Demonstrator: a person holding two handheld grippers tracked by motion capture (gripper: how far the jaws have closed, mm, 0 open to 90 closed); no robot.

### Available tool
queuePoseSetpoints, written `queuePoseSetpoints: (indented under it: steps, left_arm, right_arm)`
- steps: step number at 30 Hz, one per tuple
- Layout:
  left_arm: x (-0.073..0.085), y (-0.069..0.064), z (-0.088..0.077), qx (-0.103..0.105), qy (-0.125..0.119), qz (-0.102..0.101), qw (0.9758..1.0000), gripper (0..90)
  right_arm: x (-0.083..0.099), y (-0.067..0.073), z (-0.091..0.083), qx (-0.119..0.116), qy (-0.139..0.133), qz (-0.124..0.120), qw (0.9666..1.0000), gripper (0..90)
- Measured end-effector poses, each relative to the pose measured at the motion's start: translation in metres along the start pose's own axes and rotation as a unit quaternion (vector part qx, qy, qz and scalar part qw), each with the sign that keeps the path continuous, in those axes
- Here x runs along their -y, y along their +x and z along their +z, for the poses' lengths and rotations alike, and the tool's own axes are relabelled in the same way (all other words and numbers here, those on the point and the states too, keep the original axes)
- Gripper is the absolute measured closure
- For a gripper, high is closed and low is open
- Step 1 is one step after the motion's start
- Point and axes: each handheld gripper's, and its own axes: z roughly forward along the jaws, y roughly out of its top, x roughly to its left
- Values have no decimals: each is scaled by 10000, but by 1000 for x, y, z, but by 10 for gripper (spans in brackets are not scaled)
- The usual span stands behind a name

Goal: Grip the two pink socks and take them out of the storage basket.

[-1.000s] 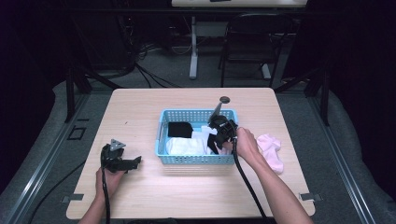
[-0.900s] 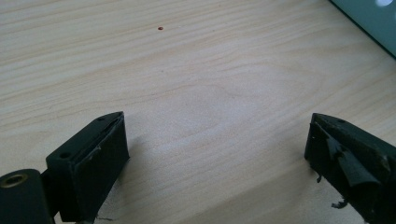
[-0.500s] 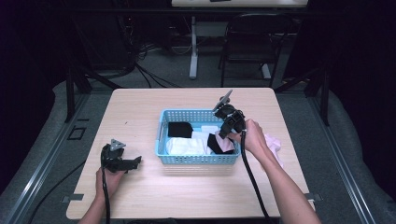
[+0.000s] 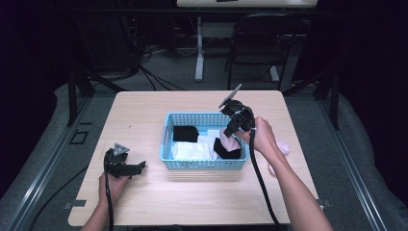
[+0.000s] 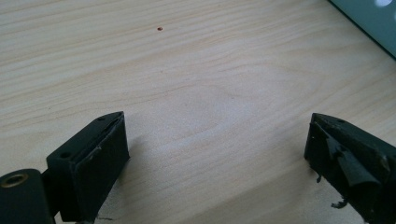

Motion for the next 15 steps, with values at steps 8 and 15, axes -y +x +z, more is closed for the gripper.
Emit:
queuePoseSetpoints:
  steps: [8,15]
  left_arm:
    - [0,0,0,5,2,-9,10000,61]
    - [0,0,0,5,1,-14,10000,61]
  right_arm:
    - [-6,4,-17,-26,-130,-115,9998,861]
    - [-10,4,-31,-28,-185,-106,9998,861]
